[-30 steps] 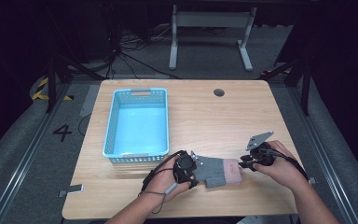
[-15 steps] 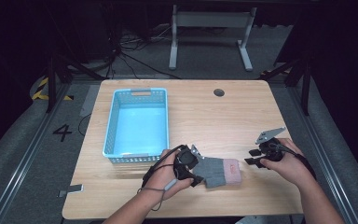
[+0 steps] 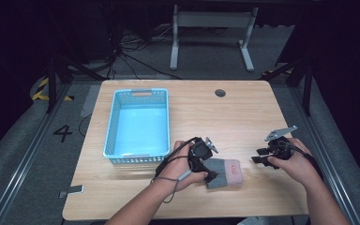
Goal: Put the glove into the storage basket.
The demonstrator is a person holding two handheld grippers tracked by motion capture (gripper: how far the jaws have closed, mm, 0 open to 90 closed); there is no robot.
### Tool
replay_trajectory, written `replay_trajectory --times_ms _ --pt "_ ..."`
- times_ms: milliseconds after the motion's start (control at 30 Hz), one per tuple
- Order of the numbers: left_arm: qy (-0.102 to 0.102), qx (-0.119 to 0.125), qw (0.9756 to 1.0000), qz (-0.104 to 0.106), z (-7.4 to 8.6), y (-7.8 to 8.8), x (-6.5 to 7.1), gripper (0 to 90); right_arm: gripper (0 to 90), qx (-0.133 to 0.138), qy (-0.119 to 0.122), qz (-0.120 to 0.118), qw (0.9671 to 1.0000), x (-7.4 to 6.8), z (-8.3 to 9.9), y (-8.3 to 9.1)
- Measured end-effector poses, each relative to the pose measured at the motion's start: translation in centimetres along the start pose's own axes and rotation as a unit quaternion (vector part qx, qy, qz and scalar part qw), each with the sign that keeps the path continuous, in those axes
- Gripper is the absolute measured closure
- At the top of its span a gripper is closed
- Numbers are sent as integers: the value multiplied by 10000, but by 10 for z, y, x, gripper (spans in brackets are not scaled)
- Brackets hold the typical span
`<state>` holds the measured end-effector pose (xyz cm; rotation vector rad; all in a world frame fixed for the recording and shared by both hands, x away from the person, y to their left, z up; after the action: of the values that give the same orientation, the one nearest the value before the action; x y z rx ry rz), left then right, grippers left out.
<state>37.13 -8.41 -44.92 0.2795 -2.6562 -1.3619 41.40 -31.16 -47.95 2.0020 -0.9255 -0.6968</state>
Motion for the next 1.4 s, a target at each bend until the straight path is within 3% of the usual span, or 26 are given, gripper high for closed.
replay_trajectory --times_ms 167,300,533,633,1000,1167,1267,1400 --pt "41 161 9998 65 -10 -15 -5 247 563 61 -25 -65 10000 0 -1 4" --pt "10 130 9998 116 -11 -27 -8 243 562 100 -26 -75 9999 1 -2 6" --pt "-85 -130 9997 165 -3 -46 -9 227 547 67 49 -168 9998 -3 0 2" --pt "-208 -174 9996 41 -1 -52 -11 222 542 49 81 -233 9997 -6 0 2" --pt "-294 -265 9992 2 3 -66 -12 187 523 121 69 -308 9994 -6 -1 2" --pt "-402 -392 9983 -165 4 -71 -9 154 519 119 65 -325 9994 -7 -1 1" --pt "-503 -360 9978 -240 5 -72 -9 151 516 144 69 -338 9993 -7 -1 2" --pt "-481 -310 9980 -259 6 -73 -9 149 515 177 57 -339 9993 -6 -2 4"
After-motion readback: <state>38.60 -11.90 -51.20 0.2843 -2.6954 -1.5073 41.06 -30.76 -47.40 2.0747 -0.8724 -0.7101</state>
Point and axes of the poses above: each handheld gripper's, and its own axes: y roughly backward along the jaws, z roughly out of its underside, x roughly to its right, the point moved 8 cm from there along -y, roughly forward along the jaws, and after that the axes turned 10 degrees about -y, right-handed, at the moved point
